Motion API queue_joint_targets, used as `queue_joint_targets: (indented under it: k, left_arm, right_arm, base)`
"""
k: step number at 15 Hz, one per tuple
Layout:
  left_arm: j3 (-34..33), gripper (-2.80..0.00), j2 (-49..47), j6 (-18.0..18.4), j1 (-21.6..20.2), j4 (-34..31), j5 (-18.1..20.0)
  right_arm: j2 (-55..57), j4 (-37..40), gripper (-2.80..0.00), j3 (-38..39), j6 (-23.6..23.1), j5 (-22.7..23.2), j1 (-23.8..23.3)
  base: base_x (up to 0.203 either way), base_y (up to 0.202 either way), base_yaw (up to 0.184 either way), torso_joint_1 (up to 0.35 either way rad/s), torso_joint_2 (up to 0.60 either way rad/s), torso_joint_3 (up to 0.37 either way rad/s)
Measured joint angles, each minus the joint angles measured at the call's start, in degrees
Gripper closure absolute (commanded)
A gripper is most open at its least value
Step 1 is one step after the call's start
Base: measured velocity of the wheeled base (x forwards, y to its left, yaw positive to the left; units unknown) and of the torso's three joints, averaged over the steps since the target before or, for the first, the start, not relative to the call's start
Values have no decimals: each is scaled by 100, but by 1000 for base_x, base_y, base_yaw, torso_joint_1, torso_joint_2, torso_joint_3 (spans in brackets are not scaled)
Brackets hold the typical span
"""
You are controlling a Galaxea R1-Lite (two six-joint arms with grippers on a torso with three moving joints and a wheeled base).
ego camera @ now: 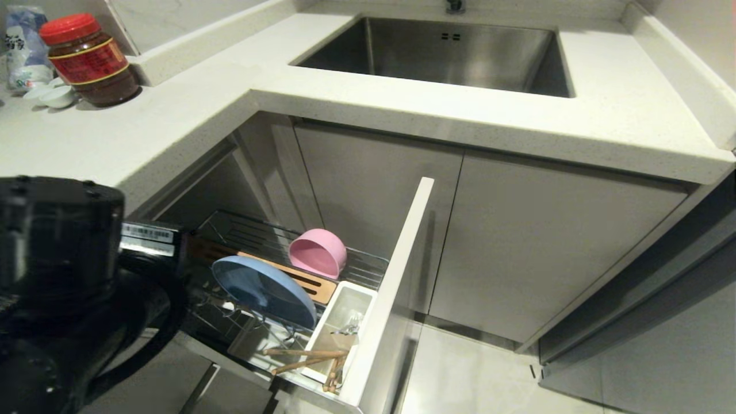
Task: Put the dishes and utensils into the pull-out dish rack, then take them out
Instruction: Take the plate out of the cupboard
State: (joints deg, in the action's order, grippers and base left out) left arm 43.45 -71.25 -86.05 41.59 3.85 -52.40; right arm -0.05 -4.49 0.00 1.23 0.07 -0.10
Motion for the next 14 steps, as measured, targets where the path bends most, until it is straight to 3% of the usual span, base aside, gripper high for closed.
queue_joint_targets:
  k: [4, 6, 8, 11, 14]
  left_arm:
    - [828, 0, 725, 1637, 49, 62, -88]
    - [1182, 0, 1046, 2597, -13, 537, -7]
    - [1367, 0, 1364, 3703, -446, 1124, 286]
    - [1495, 0, 1998, 5012, -1625, 1519, 1280]
    - [1511, 0, 3005, 6181, -2698, 1141, 2660]
  right_arm:
    - [0, -2, 0, 0, -2, 0, 0]
    - [0, 0, 0, 0, -2, 0, 0]
    - [0, -2, 0, 0, -2, 0, 0]
    - [0, -2, 0, 0, -2, 0, 0]
    - [0, -2, 0, 0, -2, 0, 0]
  base:
    - [0, 0, 0, 0, 0, 0]
    - [0, 0, 0, 0, 0, 0]
    - [0, 0, 0, 0, 0, 0]
    - [0, 0, 0, 0, 0, 0]
    - [0, 0, 0, 0, 0, 0]
